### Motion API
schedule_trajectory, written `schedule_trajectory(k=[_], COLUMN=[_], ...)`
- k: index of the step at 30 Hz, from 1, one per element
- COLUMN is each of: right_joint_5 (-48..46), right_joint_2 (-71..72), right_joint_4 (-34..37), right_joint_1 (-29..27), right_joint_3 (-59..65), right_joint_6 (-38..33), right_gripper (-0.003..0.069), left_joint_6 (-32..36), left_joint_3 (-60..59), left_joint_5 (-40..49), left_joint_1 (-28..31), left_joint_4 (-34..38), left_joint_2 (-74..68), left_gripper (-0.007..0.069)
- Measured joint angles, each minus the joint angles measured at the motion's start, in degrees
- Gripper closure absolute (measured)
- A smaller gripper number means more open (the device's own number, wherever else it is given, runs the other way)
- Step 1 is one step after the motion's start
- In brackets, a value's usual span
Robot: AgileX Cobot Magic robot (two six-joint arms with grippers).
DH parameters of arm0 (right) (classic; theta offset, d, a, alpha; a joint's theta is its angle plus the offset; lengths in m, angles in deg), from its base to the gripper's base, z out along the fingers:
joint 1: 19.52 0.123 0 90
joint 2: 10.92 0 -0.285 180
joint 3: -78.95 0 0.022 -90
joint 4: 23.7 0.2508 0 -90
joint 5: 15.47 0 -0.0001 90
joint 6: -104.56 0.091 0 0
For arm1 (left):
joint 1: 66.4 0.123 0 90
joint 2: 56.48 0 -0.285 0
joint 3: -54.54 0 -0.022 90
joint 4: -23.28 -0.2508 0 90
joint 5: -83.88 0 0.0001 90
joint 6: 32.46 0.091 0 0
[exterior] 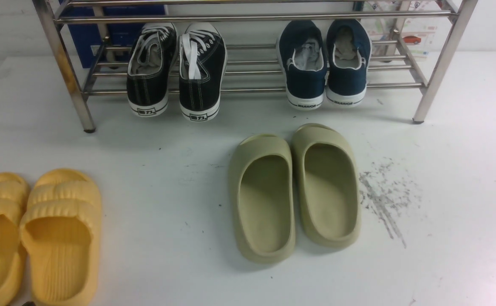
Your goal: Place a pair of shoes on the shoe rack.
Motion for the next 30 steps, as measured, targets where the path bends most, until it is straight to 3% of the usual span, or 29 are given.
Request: schedule_trajectory(k=[5,10,30], right_joint_5=[11.62,12.25,13.43], right_joint_2=[18.83,32.50,33.72], right_joint_4=[-1.22,-1.46,-1.16], right_joint_1=[-6.21,-9.56,-10.11], right_joint_3=[22.73,35.56,35.85], right_joint_6=[5.68,7.21,6.93], right_gripper=[0.0633,0.0627,0.0609], left_joint_6=[0.00,0.00,0.00], left_joint_3=[0.00,0.00,0.00], left_joint_5=[0.00,0.00,-0.12], left_joint_1=[0.00,0.00,0.00], left_joint_4=[0.00,0.00,0.03], left_joint_2=[0.00,0.00,0.06], left_gripper=[0.0386,0.0386,0.0386])
